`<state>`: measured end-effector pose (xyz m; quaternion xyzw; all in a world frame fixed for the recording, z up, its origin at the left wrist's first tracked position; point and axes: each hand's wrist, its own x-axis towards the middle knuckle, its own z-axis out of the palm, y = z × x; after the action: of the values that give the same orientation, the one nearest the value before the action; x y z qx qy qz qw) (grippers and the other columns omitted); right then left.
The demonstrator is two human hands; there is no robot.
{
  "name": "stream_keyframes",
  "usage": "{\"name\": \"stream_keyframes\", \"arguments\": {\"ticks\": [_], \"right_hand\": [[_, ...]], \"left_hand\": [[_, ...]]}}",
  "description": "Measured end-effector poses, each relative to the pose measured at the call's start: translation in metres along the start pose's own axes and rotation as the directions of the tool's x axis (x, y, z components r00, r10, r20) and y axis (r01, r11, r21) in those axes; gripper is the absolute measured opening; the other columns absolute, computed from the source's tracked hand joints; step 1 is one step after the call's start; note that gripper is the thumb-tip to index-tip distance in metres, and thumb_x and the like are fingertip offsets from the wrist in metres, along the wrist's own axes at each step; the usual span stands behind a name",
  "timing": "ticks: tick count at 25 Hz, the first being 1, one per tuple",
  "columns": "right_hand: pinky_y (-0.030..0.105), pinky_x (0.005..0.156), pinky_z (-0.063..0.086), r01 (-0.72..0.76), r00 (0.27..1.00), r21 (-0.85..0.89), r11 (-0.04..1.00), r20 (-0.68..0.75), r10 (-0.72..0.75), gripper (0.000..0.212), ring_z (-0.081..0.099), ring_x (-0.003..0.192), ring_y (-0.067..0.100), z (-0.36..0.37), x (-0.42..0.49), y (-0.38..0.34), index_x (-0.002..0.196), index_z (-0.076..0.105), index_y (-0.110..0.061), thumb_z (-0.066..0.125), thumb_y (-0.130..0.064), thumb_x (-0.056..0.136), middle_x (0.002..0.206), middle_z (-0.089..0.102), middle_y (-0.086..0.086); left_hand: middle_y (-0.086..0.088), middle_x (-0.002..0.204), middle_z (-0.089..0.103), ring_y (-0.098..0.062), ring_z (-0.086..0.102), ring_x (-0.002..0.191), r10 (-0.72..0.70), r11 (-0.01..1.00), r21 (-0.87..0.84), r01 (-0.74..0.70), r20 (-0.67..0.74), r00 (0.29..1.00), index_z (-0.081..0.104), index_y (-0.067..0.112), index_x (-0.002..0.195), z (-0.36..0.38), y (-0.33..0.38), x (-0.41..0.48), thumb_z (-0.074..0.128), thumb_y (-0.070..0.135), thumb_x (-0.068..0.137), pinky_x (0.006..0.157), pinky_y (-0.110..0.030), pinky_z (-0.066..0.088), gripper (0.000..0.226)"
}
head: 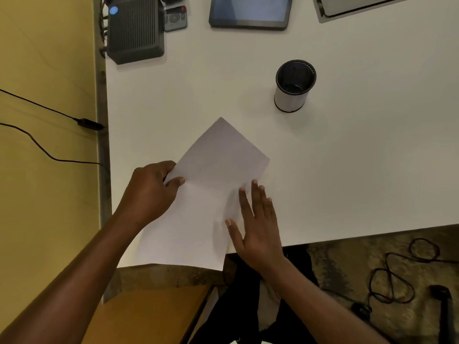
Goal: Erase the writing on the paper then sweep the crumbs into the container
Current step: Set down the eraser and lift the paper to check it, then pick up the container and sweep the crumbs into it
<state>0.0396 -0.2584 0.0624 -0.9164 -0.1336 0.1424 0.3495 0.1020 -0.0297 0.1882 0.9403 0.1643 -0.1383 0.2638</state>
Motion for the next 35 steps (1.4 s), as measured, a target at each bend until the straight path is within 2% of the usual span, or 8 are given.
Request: {"name": "stream_keyframes", "arguments": {"ticks": [7,13,15,19,23,26,29,35], "right_hand": [[0.046,0.112,0.043,-0.139,0.987,0.033,0.990,-0.080,0.142,0.055,0.032,0.146,0.018,-0.049,0.014,0.039,0.147,0.046,-0.016,0.045,-0.049,0.102,0.160,0.036,0.002],[0.049,0.099,0.052,-0.151,0.984,0.016,0.988,-0.097,0.152,0.051,0.044,0.136,0.018,-0.082,0.003,0.067,0.140,0.053,-0.020,0.041,-0.048,0.098,0.149,0.046,-0.003],[0.050,0.094,0.055,-0.143,0.984,0.002,0.990,-0.107,0.143,0.050,0.048,0.133,0.020,-0.093,0.007,0.073,0.139,0.054,-0.021,0.042,-0.047,0.098,0.148,0.047,-0.002],[0.044,0.080,0.058,-0.091,0.964,-0.078,0.993,-0.257,0.068,0.041,0.055,0.123,0.024,-0.120,0.045,0.070,0.131,0.060,-0.014,0.062,-0.031,0.095,0.141,0.054,0.005],[0.032,0.085,0.047,-0.088,0.930,-0.130,0.988,-0.367,0.035,0.056,0.049,0.126,0.024,-0.142,0.119,0.068,0.144,0.048,-0.018,0.066,-0.028,0.091,0.151,0.041,0.012],[0.039,0.091,0.046,-0.150,0.940,-0.149,0.977,-0.329,0.094,0.076,0.038,0.141,0.033,-0.148,0.173,0.071,0.156,0.027,-0.031,0.066,-0.030,0.091,0.165,0.016,0.016],[0.044,0.095,0.048,-0.154,0.954,-0.193,0.969,-0.285,0.095,0.076,0.039,0.141,0.039,-0.149,0.208,0.078,0.156,0.025,-0.033,0.064,-0.036,0.091,0.167,0.005,0.018],[0.042,0.091,0.046,-0.198,0.963,-0.230,0.953,-0.226,0.146,0.045,0.058,0.114,0.042,-0.140,0.228,0.097,0.134,0.048,-0.015,0.057,-0.034,0.095,0.148,0.043,0.020]], "left_hand": [[-0.014,0.118,0.076,-0.036,0.071,0.107,-0.320,0.897,-0.340,0.284,-0.055,0.946,0.072,0.007,0.121,0.016,-0.064,0.055,0.072,0.021,0.100,0.100,-0.050,0.057,0.025],[-0.009,0.087,0.052,-0.027,0.050,0.088,-0.471,0.823,-0.382,0.421,-0.046,0.881,0.058,0.003,0.091,0.052,-0.097,0.103,0.069,0.017,0.100,0.076,-0.035,0.038,0.020],[-0.017,0.098,0.062,-0.035,0.059,0.098,-0.469,0.851,-0.313,0.423,-0.088,0.879,0.060,0.003,0.101,0.063,-0.098,0.108,0.067,0.015,0.099,0.082,-0.039,0.046,0.013],[-0.028,0.151,0.048,-0.046,0.049,0.138,-0.325,0.945,-0.119,0.305,-0.236,0.916,0.027,0.007,0.163,0.082,-0.087,0.100,0.074,0.020,0.096,0.111,-0.053,0.045,0.082],[-0.026,0.173,0.019,-0.048,0.023,0.157,-0.005,0.981,0.188,0.053,-0.247,0.969,0.013,0.014,0.169,0.119,-0.071,0.063,0.056,0.058,0.099,0.125,-0.061,0.024,0.093],[-0.018,0.177,-0.007,-0.043,-0.003,0.164,-0.035,0.970,0.239,0.051,-0.071,0.997,0.002,0.024,0.170,0.160,-0.069,0.041,0.027,0.080,0.092,0.129,-0.063,0.005,0.099],[-0.018,0.176,-0.014,-0.045,-0.009,0.163,-0.137,0.962,0.227,0.151,-0.079,0.987,-0.002,0.026,0.169,0.183,-0.069,0.036,0.016,0.083,0.091,0.129,-0.069,0.003,0.098],[-0.022,0.176,-0.006,-0.048,-0.001,0.162,-0.176,0.956,0.213,0.203,-0.138,0.975,0.004,0.023,0.169,0.181,-0.057,0.050,0.016,0.081,0.091,0.127,-0.071,0.010,0.098]]}}
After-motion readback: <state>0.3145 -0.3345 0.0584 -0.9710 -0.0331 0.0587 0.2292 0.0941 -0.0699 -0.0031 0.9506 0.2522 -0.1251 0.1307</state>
